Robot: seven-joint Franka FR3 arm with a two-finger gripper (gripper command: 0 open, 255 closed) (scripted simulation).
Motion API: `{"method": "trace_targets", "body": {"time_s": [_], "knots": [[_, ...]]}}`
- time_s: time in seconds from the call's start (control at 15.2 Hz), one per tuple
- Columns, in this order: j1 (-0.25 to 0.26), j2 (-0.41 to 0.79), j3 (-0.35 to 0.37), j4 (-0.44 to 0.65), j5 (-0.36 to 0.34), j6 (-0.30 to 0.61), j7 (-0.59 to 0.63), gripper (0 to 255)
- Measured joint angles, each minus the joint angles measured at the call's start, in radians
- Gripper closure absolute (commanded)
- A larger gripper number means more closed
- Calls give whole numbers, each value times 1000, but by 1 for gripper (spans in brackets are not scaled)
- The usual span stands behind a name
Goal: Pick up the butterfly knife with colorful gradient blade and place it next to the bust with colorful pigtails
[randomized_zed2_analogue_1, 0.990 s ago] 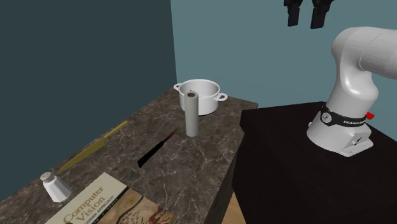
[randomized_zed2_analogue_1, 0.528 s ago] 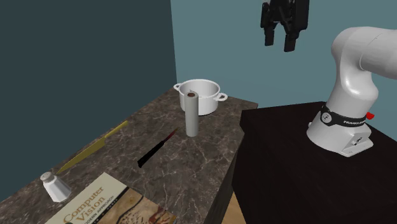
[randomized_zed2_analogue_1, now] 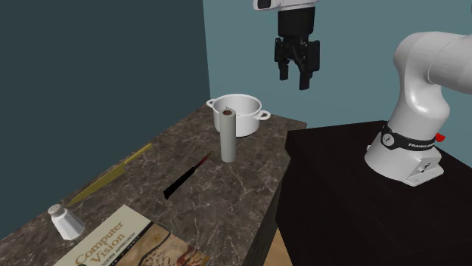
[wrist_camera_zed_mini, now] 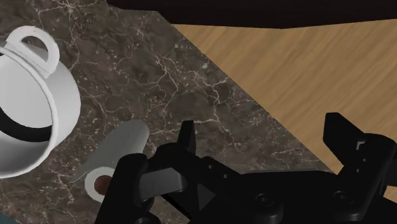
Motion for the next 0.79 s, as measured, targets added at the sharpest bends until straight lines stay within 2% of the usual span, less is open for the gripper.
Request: {"method": "trace_targets", "body": {"time_s": [0.4, 0.79], "knots": [[31, 210, -81, 21, 16, 215, -198, 0], [67, 461, -130, 112, 120, 391, -423, 0]]}}
